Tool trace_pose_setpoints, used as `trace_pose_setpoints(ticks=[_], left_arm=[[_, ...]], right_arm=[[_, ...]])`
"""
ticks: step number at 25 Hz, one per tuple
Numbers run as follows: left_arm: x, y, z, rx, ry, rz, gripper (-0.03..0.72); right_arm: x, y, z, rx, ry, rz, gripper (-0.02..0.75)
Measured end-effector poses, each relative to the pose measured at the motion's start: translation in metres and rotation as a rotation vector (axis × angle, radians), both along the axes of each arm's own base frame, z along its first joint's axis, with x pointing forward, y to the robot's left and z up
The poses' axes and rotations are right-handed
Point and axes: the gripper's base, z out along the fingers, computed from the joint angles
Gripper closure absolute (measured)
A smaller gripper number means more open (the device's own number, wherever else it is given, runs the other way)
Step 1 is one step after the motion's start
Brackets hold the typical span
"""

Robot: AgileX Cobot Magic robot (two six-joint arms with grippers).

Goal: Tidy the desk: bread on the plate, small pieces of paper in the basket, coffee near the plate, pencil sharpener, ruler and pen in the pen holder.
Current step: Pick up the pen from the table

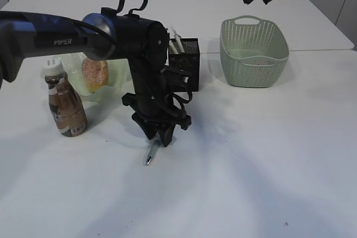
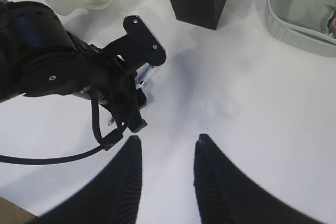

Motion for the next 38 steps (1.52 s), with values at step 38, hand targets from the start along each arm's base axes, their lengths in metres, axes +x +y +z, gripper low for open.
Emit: trace_pose_setpoints(ticks=[38], left_arm=[[0.001,-0.003,0.063,-0.049,-0.042,-0.057,0.624]], right_arm=[[0.001,-0.003,-0.001,-0.039,-0.013,-0.009,0.457]])
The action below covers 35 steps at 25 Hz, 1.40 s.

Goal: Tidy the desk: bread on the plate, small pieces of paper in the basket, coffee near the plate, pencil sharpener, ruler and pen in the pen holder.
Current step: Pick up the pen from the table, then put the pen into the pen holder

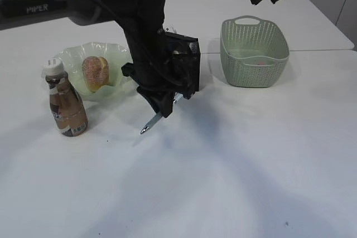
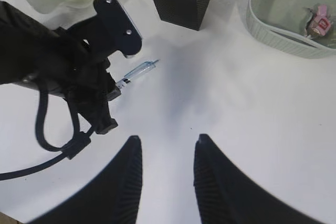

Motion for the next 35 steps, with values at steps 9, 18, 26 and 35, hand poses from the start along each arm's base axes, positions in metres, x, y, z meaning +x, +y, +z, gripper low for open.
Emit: trace_pose_setpoints(ticks=[9,18,26,35], left_arm=[[-0.013,0.009,0.075,-0.086,-0.123,0.017,0.625],[-0.040,0.032,0.177,-0.218,-0.394,0.039,0.625],[-0.041,0.039,0.224,-0.328,-0.677,0.047,0.626],[-0.025,0.029,0.202,-0.432,-0.864,0.042,0.626]], right_arm=[[0.000,-0.001,0.000,-0.014,-0.005,-0.001,0.457],[0.000,-0.001,0.000,-0.017,-0.006,-0.001,0.457],[0.001,-0.003,0.000,-0.038,-0.014,-0.006,0.457],[0.004,-0.010,-0.001,-0.116,-0.040,-0.025,0.457]])
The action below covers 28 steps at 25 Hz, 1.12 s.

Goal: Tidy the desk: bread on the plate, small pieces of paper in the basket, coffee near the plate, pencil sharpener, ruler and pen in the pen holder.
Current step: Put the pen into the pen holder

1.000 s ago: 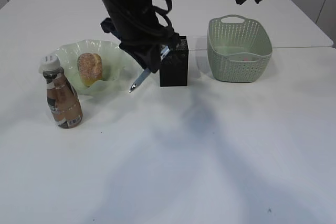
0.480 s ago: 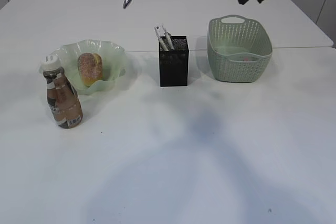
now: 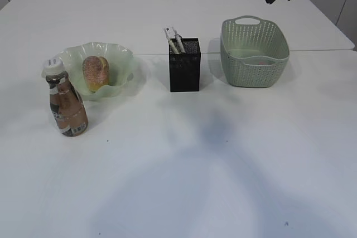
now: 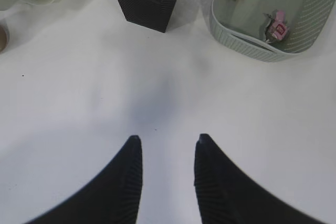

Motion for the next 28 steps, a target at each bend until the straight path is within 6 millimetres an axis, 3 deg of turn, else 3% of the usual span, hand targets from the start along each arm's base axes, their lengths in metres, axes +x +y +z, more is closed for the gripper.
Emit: trace_pose_setpoints(ticks=[10,14,21,28], left_arm=[[0.007,-0.008,-0.051,-0.161,-0.316,-0.047,0.626],[0.009,-0.011,-0.061,-0.244,-0.411,-0.054,0.626],[0.026,-0.021,-0.101,-0.296,-0.417,-0.034,0.626],[0.046,-0.013,-0.133,-0.355,-0.394,0.058,0.624]], right_arm=[[0.000,0.000,0.000,-0.004,-0.001,-0.001,0.457],[0.000,0.000,0.000,-0.004,-0.001,-0.001,0.457],[0.000,-0.001,0.000,-0.013,-0.005,-0.003,0.457],[0.001,-0.002,0.000,-0.019,-0.007,-0.004,0.457]])
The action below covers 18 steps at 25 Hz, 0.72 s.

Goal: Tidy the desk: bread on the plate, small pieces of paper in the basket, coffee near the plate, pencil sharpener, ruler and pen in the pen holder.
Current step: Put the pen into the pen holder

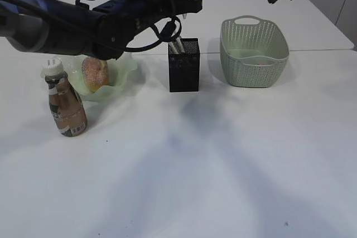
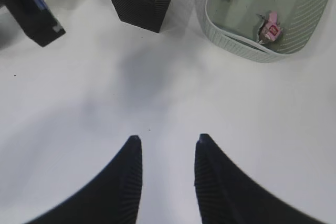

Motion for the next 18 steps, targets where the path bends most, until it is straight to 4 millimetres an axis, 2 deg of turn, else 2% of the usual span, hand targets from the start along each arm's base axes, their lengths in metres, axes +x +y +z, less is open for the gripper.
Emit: trace_pose_setpoints(ticks=[5,13,18], left_arm=[[0.012,0.011,-0.016,-0.019,0.022,0.048,0.624],[0.019,0.009,-0.044,-0.009,0.050,0.057,0.620],[0.028,0.004,-0.050,-0.015,0.044,0.058,0.618]], right_arm=[[0.000,-0.001,0.000,-0.008,-0.003,0.000,0.457],[0.000,-0.001,0.000,-0.015,-0.005,-0.002,0.457],[0.000,-0.001,0.000,-0.017,-0.006,-0.003,0.457]])
